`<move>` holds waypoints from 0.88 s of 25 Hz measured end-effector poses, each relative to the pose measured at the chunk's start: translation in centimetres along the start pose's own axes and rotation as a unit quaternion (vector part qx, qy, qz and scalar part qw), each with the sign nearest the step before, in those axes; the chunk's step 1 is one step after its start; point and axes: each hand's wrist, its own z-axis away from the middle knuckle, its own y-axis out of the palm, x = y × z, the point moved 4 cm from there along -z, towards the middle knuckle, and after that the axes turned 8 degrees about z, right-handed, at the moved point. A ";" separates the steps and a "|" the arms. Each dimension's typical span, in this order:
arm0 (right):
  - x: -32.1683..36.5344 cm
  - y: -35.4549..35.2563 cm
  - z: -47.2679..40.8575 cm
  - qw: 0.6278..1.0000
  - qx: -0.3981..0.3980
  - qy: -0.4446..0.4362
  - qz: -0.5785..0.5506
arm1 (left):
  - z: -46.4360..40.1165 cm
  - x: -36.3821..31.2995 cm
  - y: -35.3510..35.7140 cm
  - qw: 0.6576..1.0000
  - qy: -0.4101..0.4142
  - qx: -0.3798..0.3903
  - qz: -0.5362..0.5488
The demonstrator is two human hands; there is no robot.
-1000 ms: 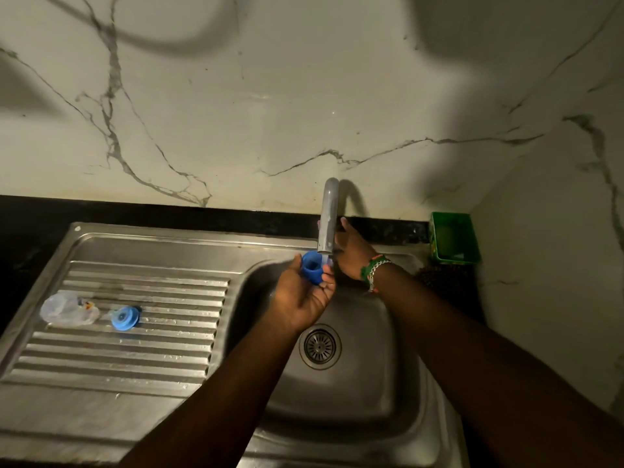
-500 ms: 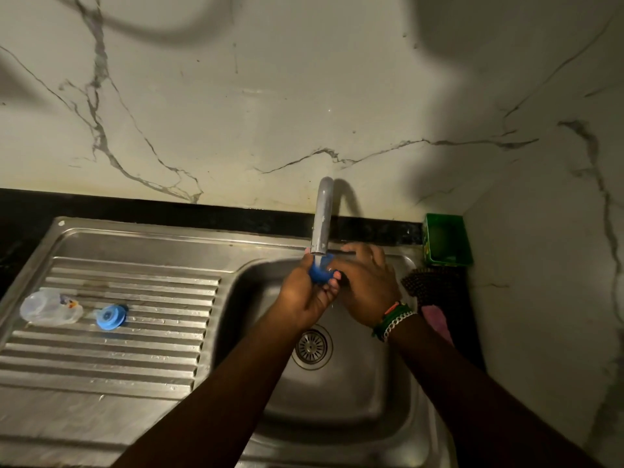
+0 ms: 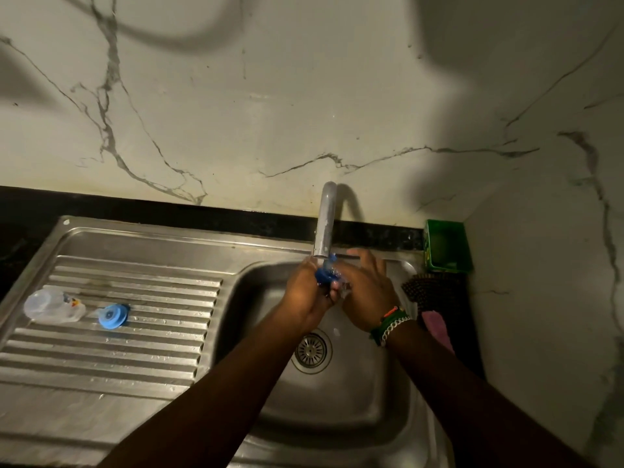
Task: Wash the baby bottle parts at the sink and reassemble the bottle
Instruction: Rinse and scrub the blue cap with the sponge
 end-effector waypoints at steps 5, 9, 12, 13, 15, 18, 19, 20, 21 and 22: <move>0.6 1.2 -0.1 0.845 0.091 0.139 -0.508 | 0.7 -0.9 0.3 0.957 0.180 0.032 -0.224; 0.4 3.4 -0.1 0.642 0.112 0.277 -0.706 | 1.1 -1.4 -0.4 0.882 0.280 0.043 -0.376; 1.3 4.3 -0.6 0.642 0.126 0.253 -0.713 | 1.0 -2.5 -1.5 0.883 0.286 0.062 -0.366; 1.5 4.3 -0.8 0.639 0.130 0.253 -0.714 | 0.9 -2.9 -1.9 0.901 0.278 0.073 -0.324; 1.8 4.2 -1.3 0.651 0.126 0.253 -0.704 | 0.7 -3.1 -2.5 0.946 0.235 0.084 -0.209; 2.5 3.5 -1.2 0.748 0.080 0.195 -0.630 | 0.2 -2.5 -2.7 0.987 0.129 0.066 -0.064; 2.7 3.3 -1.1 0.793 0.049 0.149 -0.588 | 0.2 -2.2 -2.5 0.993 0.095 0.057 -0.035; 2.6 3.4 -1.0 0.849 0.008 0.095 -0.519 | 0.3 -1.8 -2.4 0.997 0.063 0.047 -0.007; 2.2 3.5 -0.8 0.910 -0.039 0.043 -0.411 | 0.5 -1.4 -2.1 0.999 0.031 0.027 0.017; 1.8 3.7 -0.5 0.956 -0.079 0.006 -0.281 | 0.8 -1.1 -1.8 0.999 0.000 0.009 0.036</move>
